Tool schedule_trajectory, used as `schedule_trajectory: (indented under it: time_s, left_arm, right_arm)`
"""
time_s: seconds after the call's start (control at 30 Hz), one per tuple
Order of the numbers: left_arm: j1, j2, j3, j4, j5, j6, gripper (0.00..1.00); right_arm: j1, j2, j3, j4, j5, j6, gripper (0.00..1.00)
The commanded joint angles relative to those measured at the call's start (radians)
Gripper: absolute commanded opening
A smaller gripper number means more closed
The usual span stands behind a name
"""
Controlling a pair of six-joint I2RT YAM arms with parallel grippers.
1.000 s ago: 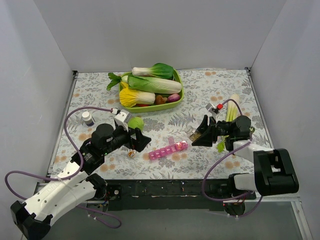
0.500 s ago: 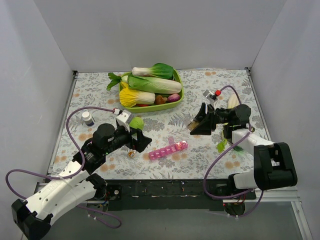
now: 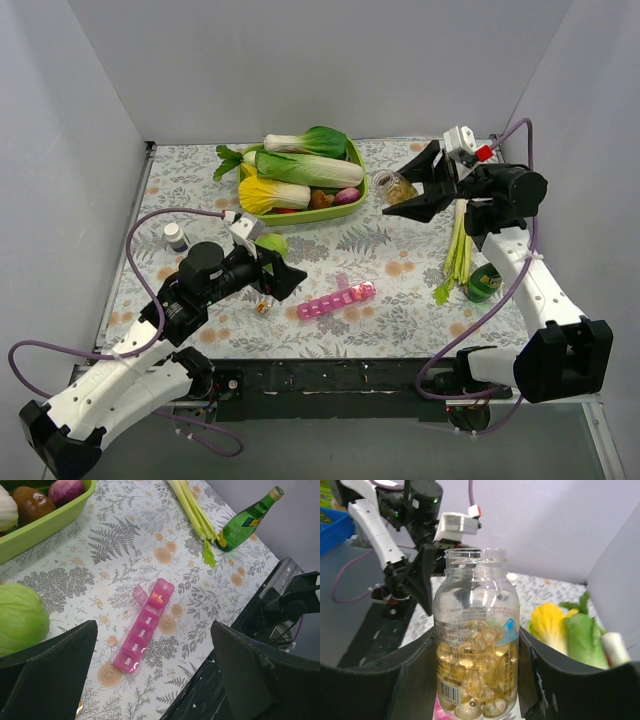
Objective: Sort the pills into containers
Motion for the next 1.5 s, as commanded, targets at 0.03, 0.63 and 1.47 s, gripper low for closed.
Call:
schedule_trajectory:
  time_s: [0.03,0.63,1.47]
  left_arm:
    - [0.004,0.014,0.055,-0.003,0.021,-0.017,0.98]
    - [0.004,-0.01,0.014,0.006,0.01,0.003,0.98]
    - [0.004,-0.104,-0.169,0.169,-0.063,0.104,0.98]
  right_arm:
    - [0.012,0.0,0.166,-0.514,0.147,-0.41,0.02]
    - [0.125,-0.148,-0.14,-1.199,0.423,-1.213,0.01]
    - [0.287,-0.097,-0.478,-1.313,0.642,-1.689,0.01]
